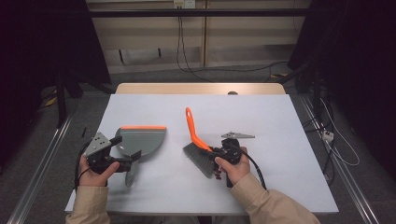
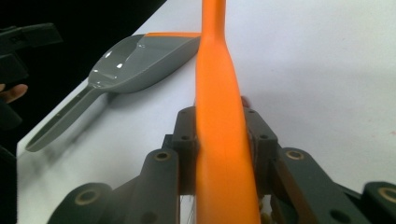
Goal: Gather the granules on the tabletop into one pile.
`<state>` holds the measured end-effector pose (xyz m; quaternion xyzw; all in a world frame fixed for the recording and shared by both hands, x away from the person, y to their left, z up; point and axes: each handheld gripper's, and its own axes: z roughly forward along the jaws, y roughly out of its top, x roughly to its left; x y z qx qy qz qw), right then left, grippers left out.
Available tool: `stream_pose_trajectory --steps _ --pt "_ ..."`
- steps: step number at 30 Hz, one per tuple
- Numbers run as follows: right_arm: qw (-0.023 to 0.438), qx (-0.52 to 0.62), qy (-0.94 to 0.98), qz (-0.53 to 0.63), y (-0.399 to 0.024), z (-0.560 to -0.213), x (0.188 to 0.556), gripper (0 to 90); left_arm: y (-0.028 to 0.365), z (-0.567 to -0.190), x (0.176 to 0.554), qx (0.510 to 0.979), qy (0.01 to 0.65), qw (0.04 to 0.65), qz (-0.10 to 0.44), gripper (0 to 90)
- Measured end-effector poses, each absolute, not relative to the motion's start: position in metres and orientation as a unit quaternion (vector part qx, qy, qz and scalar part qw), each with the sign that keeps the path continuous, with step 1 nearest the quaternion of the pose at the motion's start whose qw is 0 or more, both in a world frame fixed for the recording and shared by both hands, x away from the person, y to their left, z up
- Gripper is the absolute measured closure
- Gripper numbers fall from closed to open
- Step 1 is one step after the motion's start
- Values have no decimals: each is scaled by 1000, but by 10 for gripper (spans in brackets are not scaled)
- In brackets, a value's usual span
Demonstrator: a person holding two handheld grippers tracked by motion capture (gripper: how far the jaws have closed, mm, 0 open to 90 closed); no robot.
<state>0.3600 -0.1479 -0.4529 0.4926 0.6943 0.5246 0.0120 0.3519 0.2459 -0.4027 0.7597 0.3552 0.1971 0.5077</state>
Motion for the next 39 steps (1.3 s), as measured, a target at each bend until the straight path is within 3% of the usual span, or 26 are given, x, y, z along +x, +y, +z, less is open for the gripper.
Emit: stream_pose_trajectory --steps 7,11,17,24,29,39 --pt "-19 488 681 546 -144 -450 364 712 244 -404 353 761 355 507 194 46" --pt "-14 464 681 567 -141 -436 368 713 244 -404 353 762 355 506 193 46" --pt "28 404 700 589 -148 -413 390 712 245 -404 354 762 355 506 195 45" --pt "127 331 761 544 -151 -412 419 712 245 -405 355 762 357 504 194 46" --pt "143 248 795 534 -149 -427 439 712 246 -406 356 763 359 502 194 46" --pt "121 146 826 531 -142 -449 453 713 248 -408 357 761 368 497 194 45"
